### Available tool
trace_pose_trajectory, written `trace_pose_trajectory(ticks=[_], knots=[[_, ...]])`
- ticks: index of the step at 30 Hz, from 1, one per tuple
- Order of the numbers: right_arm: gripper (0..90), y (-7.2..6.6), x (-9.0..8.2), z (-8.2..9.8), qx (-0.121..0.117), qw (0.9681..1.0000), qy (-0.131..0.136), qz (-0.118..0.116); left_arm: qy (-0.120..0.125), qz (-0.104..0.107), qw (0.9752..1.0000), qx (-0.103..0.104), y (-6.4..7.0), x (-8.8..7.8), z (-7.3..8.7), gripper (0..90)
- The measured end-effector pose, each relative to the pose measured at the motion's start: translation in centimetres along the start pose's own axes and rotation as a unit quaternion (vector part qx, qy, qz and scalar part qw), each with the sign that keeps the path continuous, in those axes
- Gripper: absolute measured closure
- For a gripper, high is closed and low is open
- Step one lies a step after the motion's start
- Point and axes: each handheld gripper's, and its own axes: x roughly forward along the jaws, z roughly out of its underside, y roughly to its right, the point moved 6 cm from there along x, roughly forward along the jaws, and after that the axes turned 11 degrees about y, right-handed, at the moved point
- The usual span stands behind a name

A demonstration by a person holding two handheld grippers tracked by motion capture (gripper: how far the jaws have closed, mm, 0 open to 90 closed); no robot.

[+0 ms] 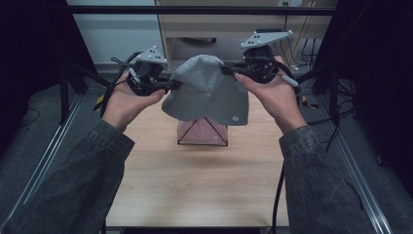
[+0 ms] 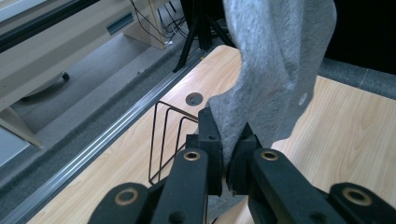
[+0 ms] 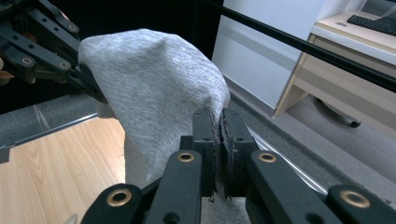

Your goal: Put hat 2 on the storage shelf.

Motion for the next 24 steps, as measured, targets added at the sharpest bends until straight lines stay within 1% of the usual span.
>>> trace_pose_trajectory(ticks=[6, 7, 9, 11, 16, 17, 20, 21, 22, 24], knots=[[86.1, 0.7, 0.5, -0.1, 0.003, 1.0000, 0.008, 0.002, 0.011, -0.007, 0.9999, 0.001, -0.6, 0.7, -0.8, 86.3], [86.2, 1.0, 0.7, -0.1, 0.005, 0.9999, 0.011, 0.004, 0.013, -0.007, 0.9999, 0.000, -0.7, 0.8, -1.0, 86.3], [86.2, 1.4, 0.9, -0.1, 0.009, 0.9999, 0.012, 0.007, 0.020, -0.014, 0.9997, 0.000, -1.1, 1.2, -1.4, 86.3], [86.2, 1.9, 1.2, -0.2, 0.008, 0.9998, 0.016, 0.010, 0.026, -0.018, 0.9995, 0.001, -1.5, 1.6, -1.7, 86.3], [86.2, 3.5, 1.8, -0.2, 0.014, 0.9995, 0.023, 0.018, 0.034, -0.031, 0.9990, 0.002, -2.3, 2.5, -2.2, 86.3], [86.2, 3.8, 1.9, -0.2, 0.014, 0.9994, 0.024, 0.019, 0.033, -0.034, 0.9989, 0.003, -2.5, 2.7, -2.3, 86.3], [86.2, 4.8, 2.3, 0.2, 0.020, 0.9992, 0.025, 0.024, 0.039, -0.040, 0.9984, -0.007, -3.2, 3.4, -2.1, 86.3], [86.2, 5.1, 2.5, 0.4, 0.022, 0.9992, 0.023, 0.026, 0.036, -0.041, 0.9985, -0.009, -3.5, 3.9, -1.9, 86.3], [86.1, 5.5, 2.7, 0.7, 0.027, 0.9991, 0.020, 0.027, 0.033, -0.044, 0.9985, -0.007, -3.7, 4.1, -1.7, 86.3], [86.2, 5.9, 3.1, 1.1, 0.029, 0.9990, 0.018, 0.030, 0.031, -0.050, 0.9982, -0.008, -4.1, 4.7, -1.4, 86.3]])
